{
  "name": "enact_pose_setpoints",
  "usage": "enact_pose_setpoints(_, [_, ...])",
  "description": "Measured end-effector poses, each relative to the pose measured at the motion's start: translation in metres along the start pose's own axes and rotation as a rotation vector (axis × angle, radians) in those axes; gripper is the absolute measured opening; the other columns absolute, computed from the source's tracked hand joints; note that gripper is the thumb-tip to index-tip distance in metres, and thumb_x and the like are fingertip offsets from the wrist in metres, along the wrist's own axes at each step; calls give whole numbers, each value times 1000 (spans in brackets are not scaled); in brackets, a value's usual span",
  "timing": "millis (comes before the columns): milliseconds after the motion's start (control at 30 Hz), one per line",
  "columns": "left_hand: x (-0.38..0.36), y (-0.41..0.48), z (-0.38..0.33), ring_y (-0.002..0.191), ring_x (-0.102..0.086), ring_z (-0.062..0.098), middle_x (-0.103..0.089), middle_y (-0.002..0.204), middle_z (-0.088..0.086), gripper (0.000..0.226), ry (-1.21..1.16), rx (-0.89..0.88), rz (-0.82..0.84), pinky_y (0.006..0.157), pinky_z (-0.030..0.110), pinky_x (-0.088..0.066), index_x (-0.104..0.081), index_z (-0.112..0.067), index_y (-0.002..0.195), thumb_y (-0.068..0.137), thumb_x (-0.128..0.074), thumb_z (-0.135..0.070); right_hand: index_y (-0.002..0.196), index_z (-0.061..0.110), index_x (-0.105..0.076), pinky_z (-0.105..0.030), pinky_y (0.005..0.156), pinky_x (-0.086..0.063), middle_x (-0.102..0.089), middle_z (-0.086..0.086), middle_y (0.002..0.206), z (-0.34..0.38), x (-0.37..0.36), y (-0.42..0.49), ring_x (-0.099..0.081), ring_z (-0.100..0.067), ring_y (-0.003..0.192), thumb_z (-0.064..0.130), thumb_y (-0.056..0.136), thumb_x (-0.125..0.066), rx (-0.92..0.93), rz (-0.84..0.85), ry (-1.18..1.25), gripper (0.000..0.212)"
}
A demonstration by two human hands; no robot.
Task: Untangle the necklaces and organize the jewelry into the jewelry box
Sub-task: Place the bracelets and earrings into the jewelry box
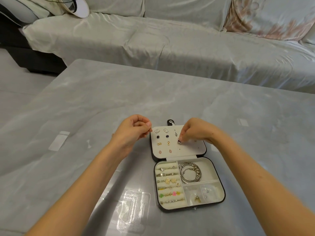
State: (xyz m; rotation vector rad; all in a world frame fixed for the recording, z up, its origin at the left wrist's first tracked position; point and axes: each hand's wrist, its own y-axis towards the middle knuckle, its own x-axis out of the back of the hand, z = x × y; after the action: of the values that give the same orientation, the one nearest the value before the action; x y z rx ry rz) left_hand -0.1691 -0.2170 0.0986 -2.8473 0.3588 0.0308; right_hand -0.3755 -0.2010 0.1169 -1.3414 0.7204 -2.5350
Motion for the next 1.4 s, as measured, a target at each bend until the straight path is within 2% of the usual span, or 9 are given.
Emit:
enact_pose_setpoints(133, [2,1,-1,53,-53,8,-62,58,2,10,-84,29,11,55,16,-48,-58,-7,82,86,-60,2,87,2,-73,-30,68,-47,-70,-16,99,3,4,1,-56,-19,76,10,74,-72,-21,14,-19,16])
enact_pose_setpoints(367, [3,0,1,49,-56,7,-65,56,3,14,-249,135,-3,51,15,-50,-58,-7,78,85,-59,5,83,9,-74,-25,61,-41,-62,-4,76,2,-3,3,-50,-18,70,14,75,-72,9,-2,-41,10])
enact_pose_setpoints(500, [5,3,1,53,-54,9,-63,58,2,14,-198,93,-66,52,16,-47,-57,-9,82,86,-59,4,76,25,-65,-26,72,-42,-62,7,81,9,-7,4,-59,-17,84,33,72,-75,28,-139,-376,13])
enact_pose_setpoints(600, [7,5,0,58,-52,12,-62,64,4,12,-136,57,-91,55,17,-46,-56,-10,85,86,-60,2,83,25,-52,-28,72,-33,-56,9,84,5,-7,7,-54,-17,86,47,65,-77,63,-287,-537,38])
enact_pose_setpoints(767, [9,6,1,59,-45,16,-56,63,5,17,-95,9,-121,58,23,-39,-55,-10,83,88,-53,6,110,29,-58,-30,81,-41,-56,10,84,-12,-1,8,-54,-9,81,48,75,-70,122,-217,30,41])
enact_pose_setpoints(967, [6,4,0,58,-47,14,-57,66,6,15,-127,7,-123,57,20,-43,-54,-9,84,90,-52,5,101,33,-68,-33,90,-36,-66,4,105,-6,-12,40,-53,-22,106,42,88,-52,135,-417,-344,23])
enact_pose_setpoints(1133, [10,4,-6,51,-57,5,-66,61,2,4,-113,27,-76,53,14,-49,-61,-4,84,85,-62,-1,93,22,-67,-32,87,-31,-67,4,100,-7,-16,43,-54,-21,101,28,91,-53,205,-451,-218,16])
enact_pose_setpoints(1300, [19,5,-8,51,-58,4,-68,61,0,6,-115,39,-38,55,13,-51,-63,-5,81,85,-61,0,99,14,-53,-33,67,-36,-65,-4,89,-1,-15,11,-57,-30,86,20,96,-39,287,-542,-195,15])
enact_pose_setpoints(1400, [22,4,-8,51,-58,4,-68,61,0,8,-164,74,-16,55,13,-51,-63,-4,81,85,-60,1,113,18,-52,-33,79,-38,-64,1,103,2,-8,-17,-57,-24,95,32,92,-49,384,-520,-262,25])
